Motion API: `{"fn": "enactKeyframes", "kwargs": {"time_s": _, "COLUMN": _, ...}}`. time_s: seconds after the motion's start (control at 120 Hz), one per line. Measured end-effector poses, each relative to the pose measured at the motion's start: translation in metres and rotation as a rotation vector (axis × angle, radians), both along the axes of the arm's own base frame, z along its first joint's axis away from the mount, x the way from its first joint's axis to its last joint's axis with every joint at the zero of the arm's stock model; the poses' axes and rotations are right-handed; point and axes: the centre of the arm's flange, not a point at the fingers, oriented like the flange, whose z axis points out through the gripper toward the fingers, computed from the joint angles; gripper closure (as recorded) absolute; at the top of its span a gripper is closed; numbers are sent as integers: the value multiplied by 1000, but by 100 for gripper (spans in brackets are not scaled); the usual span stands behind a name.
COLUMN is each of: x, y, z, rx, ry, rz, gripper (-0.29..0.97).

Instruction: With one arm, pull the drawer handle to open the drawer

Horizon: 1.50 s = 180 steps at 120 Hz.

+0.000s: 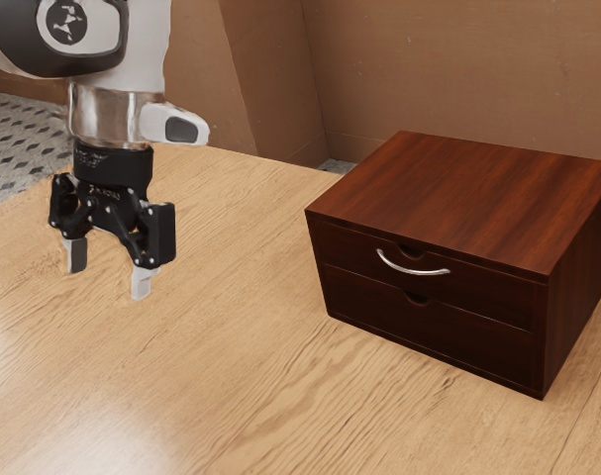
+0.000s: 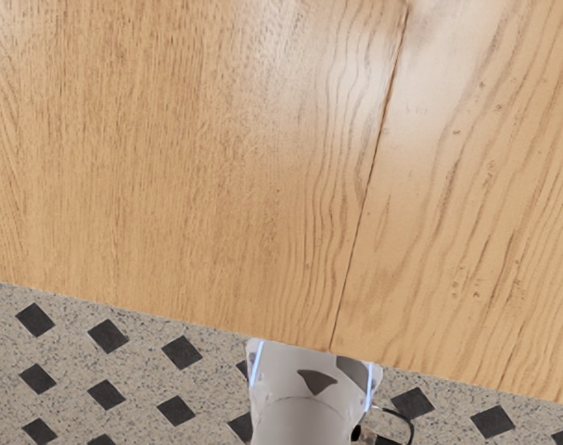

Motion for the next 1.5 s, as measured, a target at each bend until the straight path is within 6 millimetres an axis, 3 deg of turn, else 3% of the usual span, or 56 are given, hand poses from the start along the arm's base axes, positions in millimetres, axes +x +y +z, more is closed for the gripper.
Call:
{"fn": "enactKeyframes", "kwargs": {"time_s": 0.2, "x": 32, "y": 10, "z": 12, "rx": 47, "ry": -260, "rz": 78, "gripper": 0}}
{"fn": "enactKeyframes", "kwargs": {"time_s": 0.275, "x": 13, "y": 10, "z": 87, "rx": 49, "ry": -451, "rz": 152, "gripper": 0}}
{"fn": "enactKeyframes", "kwargs": {"time_s": 0.333, "x": 16, "y": 3, "z": 100, "rx": 28, "ry": -504, "rz": 223, "gripper": 0}}
{"fn": "enactKeyframes", "kwargs": {"time_s": 0.458, "x": 49, "y": -17, "z": 83, "rx": -10, "ry": -527, "rz": 383, "gripper": 0}}
{"fn": "enactKeyframes", "kwargs": {"time_s": 0.625, "x": 67, "y": -34, "z": 70, "rx": -9, "ry": -544, "rz": 582, "gripper": 0}}
{"fn": "enactKeyframes", "kwargs": {"time_s": 0.667, "x": 73, "y": -43, "z": 48, "rx": -1, "ry": -535, "rz": 616, "gripper": 0}}
{"fn": "enactKeyframes", "kwargs": {"time_s": 0.792, "x": 72, "y": -77, "z": -47, "rx": -5, "ry": -555, "rz": 694, "gripper": 0}}
{"fn": "enactKeyframes", "kwargs": {"time_s": 0.875, "x": 74, "y": -96, "z": -75, "rx": -58, "ry": -632, "rz": 747, "gripper": 0}}
{"fn": "enactKeyframes", "kwargs": {"time_s": 0.975, "x": 65, "y": -96, "z": -98, "rx": -105, "ry": -707, "rz": 839, "gripper": 0}}
{"fn": "enactKeyframes", "kwargs": {"time_s": 1.208, "x": 72, "y": -121, "z": -103, "rx": -252, "ry": -829, "rz": 979, "gripper": 0}}
{"fn": "enactKeyframes", "kwargs": {"time_s": 1.5, "x": 78, "y": -116, "z": -122, "rx": -295, "ry": -841, "rz": 1127, "gripper": 0}}
